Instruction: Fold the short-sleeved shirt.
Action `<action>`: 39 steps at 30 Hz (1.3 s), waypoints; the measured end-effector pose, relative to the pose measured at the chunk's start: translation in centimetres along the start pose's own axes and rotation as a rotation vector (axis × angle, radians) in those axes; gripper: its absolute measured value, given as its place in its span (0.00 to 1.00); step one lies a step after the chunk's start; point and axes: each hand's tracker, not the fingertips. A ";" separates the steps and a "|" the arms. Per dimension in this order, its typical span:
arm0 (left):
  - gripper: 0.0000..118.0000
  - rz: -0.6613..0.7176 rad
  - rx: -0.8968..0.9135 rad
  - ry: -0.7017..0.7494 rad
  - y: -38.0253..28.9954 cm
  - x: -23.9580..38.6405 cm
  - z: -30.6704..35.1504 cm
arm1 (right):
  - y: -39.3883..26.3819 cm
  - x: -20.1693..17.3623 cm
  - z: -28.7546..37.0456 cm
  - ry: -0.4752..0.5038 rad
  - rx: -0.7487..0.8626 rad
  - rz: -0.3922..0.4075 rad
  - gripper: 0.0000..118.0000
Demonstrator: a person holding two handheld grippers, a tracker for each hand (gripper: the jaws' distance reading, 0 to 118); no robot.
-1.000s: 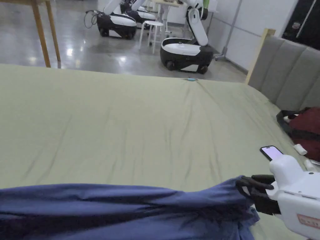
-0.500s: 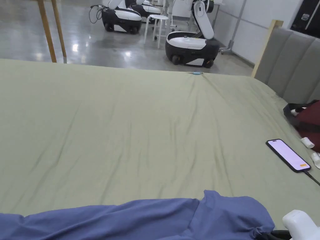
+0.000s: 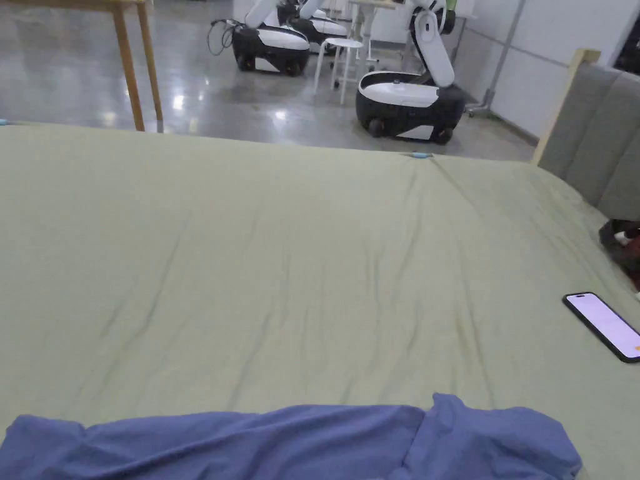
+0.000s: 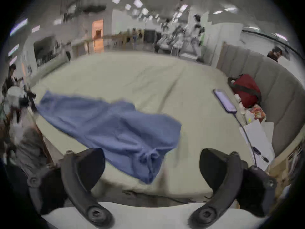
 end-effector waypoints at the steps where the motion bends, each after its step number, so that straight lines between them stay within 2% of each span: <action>1: 0.98 0.016 0.027 0.022 0.3 0.0 1.1 | 0.5 -0.4 1.6 0.005 0.042 -0.026 0.98; 2: 0.97 0.026 0.066 0.049 0.2 0.7 1.2 | 1.0 -1.1 3.4 0.006 0.097 -0.041 0.98; 3: 0.92 0.038 0.100 0.053 0.3 0.9 2.1 | 1.4 -1.8 5.1 0.009 0.146 -0.067 0.94; 4: 0.64 0.050 0.129 0.042 0.3 1.2 2.8 | 1.6 -2.3 6.1 0.038 0.186 -0.084 0.72; 5: 0.25 0.065 0.173 0.036 0.3 1.5 3.7 | 1.7 -2.8 7.2 0.073 0.240 -0.098 0.33; 6: 0.00 0.082 0.231 0.014 0.5 1.2 4.5 | 1.9 -3.3 7.9 0.089 0.278 -0.112 0.00; 8: 0.00 0.132 0.238 0.051 0.3 1.4 4.7 | 2.3 -4.3 7.9 0.035 0.313 -0.118 0.00; 10: 0.00 0.141 0.205 -0.001 0.7 1.2 5.3 | 3.0 -4.3 7.7 0.051 0.299 -0.115 0.00; 14: 0.00 0.173 0.172 -0.017 0.8 0.5 4.6 | 3.3 -4.4 6.8 0.099 0.293 -0.119 0.00; 15: 0.05 0.192 0.160 -0.035 0.9 0.1 4.1 | 3.6 -4.6 6.8 0.110 0.292 -0.115 0.00; 16: 0.30 0.213 0.162 -0.048 1.1 -0.6 3.5 | 3.0 -4.5 6.6 0.118 0.291 -0.109 0.00; 18: 1.00 0.363 0.088 -0.166 1.1 -2.5 1.5 | 3.4 -5.0 6.5 0.133 0.285 -0.090 0.00; 20: 0.99 0.444 0.014 -0.234 0.8 -3.6 -1.1 | 3.1 -5.4 6.4 0.143 0.280 -0.072 0.00; 22: 1.00 0.484 0.006 -0.277 -0.4 -6.4 -2.3 | 3.2 -5.7 6.4 0.161 0.273 -0.059 0.00; 23: 1.00 0.458 -0.030 -0.302 -0.7 -7.5 -2.9 | 3.3 -5.9 6.5 0.165 0.271 -0.056 0.00; 25: 1.00 0.521 -0.123 -0.318 -1.7 -9.6 -4.1 | 3.0 -6.3 6.5 0.170 0.268 -0.049 0.00; 27: 1.00 0.563 -0.167 -0.350 -2.0 -8.3 -9.5 | 3.0 -6.4 6.5 0.177 0.264 -0.043 0.00; 30: 1.00 0.584 -0.089 -0.414 -1.1 -7.1 -9.6 | 2.9 -6.7 6.4 0.176 0.255 -0.037 0.00; 33: 1.00 0.685 -0.140 -0.565 -0.5 -6.0 -11.4 | 2.9 -7.0 6.2 0.182 0.246 -0.035 0.00; 37: 1.00 0.639 -0.182 -0.691 -1.4 -6.5 -14.4 | 2.9 -7.4 6.0 0.181 0.234 -0.027 0.00; 39: 0.96 0.609 -0.196 -0.704 -0.7 -3.6 -13.8 | 2.9 -7.4 6.1 0.184 0.227 -0.025 0.00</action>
